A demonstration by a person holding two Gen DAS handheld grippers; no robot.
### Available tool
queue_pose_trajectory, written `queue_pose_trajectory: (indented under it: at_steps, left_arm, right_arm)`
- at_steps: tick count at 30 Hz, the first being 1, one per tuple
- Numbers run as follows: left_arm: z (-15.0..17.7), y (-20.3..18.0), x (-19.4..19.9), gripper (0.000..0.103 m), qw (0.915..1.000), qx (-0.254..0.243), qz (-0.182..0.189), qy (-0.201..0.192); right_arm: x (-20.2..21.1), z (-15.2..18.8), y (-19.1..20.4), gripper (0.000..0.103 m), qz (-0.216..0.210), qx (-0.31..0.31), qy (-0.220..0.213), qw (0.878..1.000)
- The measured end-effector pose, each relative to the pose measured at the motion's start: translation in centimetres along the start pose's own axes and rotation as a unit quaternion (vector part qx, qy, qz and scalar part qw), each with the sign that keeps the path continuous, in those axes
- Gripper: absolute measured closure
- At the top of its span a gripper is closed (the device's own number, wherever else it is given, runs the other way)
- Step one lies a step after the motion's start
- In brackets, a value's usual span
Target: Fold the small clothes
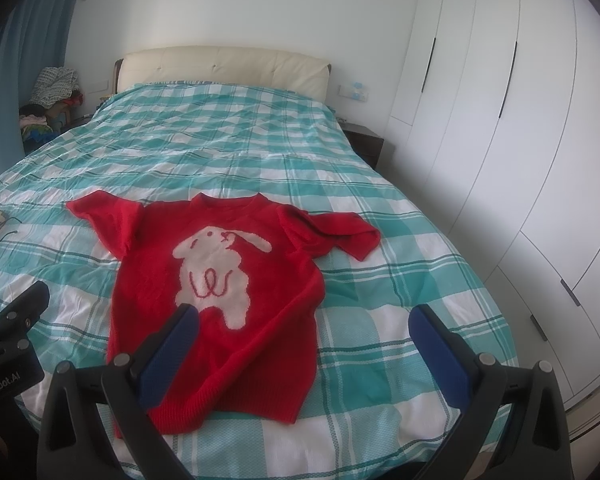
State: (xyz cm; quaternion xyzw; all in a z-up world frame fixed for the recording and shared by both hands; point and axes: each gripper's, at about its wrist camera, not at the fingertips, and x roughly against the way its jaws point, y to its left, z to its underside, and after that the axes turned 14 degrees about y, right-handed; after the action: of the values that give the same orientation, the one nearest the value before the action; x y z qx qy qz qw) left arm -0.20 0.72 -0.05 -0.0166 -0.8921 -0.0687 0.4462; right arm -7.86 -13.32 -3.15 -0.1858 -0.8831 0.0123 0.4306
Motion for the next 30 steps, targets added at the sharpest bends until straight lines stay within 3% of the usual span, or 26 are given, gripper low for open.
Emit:
queue_pose_trajectory:
  at_steps: [9,11,14,19,22,26,30]
  left_arm:
    - [1.1,0.9,-2.8,0.0,0.9995,0.009,-0.01,0.027]
    - [1.3,1.5,-5.3,0.0,0.9984,0.015,-0.015,0.052]
    - [2.1,2.5,-9.0,0.0,0.9943,0.026,0.011,0.103]
    - [4.9,1.1,-14.8,0.0,0.9838,0.0,0.026,0.178]
    - [6.9,-1.4,-17.2,0.0,0.975,-0.047,0.014,0.217]
    - [8.2,-2.3,-17.4,0.0,0.9815,-0.045,-0.01,0.186]
    - [9.1,-1.3,-17.8,0.0,0.9846,-0.009,0.023,0.173]
  right_arm:
    - [-0.3,0.1,-1.4,0.0,0.008,-0.023,-0.005,1.0]
    - [-0.7,0.2,-2.8,0.0,0.01,-0.041,-0.005,0.999]
    - [-2.2,0.8,-5.1,0.0,0.0,-0.063,0.0,0.998]
    - [-7.8,3.4,-7.9,0.0,-0.074,-0.078,0.039,0.993]
    - [-11.9,5.6,-7.9,0.0,-0.151,-0.083,0.093,0.981]
    - [-15.4,7.6,-7.4,0.0,-0.187,-0.094,0.133,0.969]
    - [-17.1,8.4,-6.8,0.0,-0.161,-0.082,0.157,0.971]
